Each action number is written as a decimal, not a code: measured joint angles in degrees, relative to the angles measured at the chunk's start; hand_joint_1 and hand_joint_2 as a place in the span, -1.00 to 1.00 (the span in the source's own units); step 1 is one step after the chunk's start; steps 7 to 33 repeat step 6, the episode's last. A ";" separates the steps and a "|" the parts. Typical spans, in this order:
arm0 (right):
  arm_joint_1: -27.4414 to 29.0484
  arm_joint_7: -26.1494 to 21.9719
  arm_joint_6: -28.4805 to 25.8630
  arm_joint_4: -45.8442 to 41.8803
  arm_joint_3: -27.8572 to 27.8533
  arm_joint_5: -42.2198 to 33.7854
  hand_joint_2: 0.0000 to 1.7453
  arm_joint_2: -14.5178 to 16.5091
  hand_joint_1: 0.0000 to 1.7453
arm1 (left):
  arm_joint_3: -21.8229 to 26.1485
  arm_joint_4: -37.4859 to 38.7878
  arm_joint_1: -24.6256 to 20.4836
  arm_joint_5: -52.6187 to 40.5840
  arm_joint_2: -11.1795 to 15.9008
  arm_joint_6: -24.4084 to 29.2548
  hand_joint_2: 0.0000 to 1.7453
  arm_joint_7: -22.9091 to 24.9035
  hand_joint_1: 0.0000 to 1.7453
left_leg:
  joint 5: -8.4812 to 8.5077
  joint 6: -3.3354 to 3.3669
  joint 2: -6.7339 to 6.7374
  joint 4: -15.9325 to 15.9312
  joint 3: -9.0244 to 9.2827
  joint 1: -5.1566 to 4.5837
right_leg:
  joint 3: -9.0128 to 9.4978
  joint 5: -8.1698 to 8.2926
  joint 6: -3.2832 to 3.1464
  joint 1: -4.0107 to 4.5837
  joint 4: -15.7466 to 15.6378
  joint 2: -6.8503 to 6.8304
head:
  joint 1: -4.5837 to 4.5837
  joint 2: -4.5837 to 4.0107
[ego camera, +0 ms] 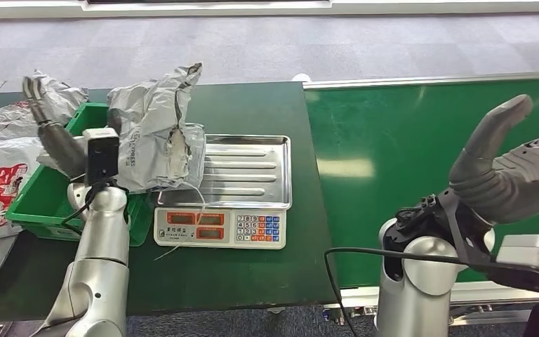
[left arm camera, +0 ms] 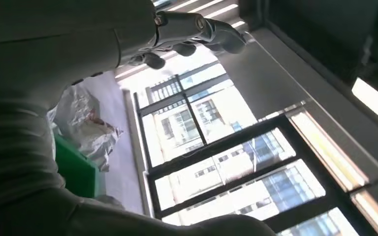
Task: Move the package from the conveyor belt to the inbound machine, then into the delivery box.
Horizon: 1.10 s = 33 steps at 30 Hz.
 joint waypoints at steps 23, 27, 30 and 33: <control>0.10 0.00 0.00 1.75 -1.02 0.87 1.00 0.00 -1.00 | -9.58 -20.22 7.34 18.07 -1.44 -3.27 0.33 -0.21 -1.00 | -0.04 0.03 -0.20 0.00 -0.06 0.00 | 0.03 -0.16 0.12 0.00 -0.03 -0.19 | -0.01 0.00; 0.10 0.00 0.00 1.75 -1.02 0.87 1.00 0.00 -1.00 | -9.58 -20.22 7.34 18.07 -1.44 -3.27 0.33 -0.21 -1.00 | -0.04 0.03 -0.20 0.00 -0.06 0.00 | 0.03 -0.16 0.12 0.00 -0.03 -0.19 | -0.01 0.00; 0.10 0.00 0.00 1.75 -1.02 0.87 1.00 0.00 -1.00 | -9.58 -20.22 7.34 18.07 -1.44 -3.27 0.33 -0.21 -1.00 | -0.04 0.03 -0.20 0.00 -0.06 0.00 | 0.03 -0.16 0.12 0.00 -0.03 -0.19 | -0.01 0.00; 0.10 0.00 0.00 1.75 -1.02 0.87 1.00 0.00 -1.00 | -9.58 -20.22 7.34 18.07 -1.44 -3.27 0.33 -0.21 -1.00 | -0.04 0.03 -0.20 0.00 -0.06 0.00 | 0.03 -0.16 0.12 0.00 -0.03 -0.19 | -0.01 0.00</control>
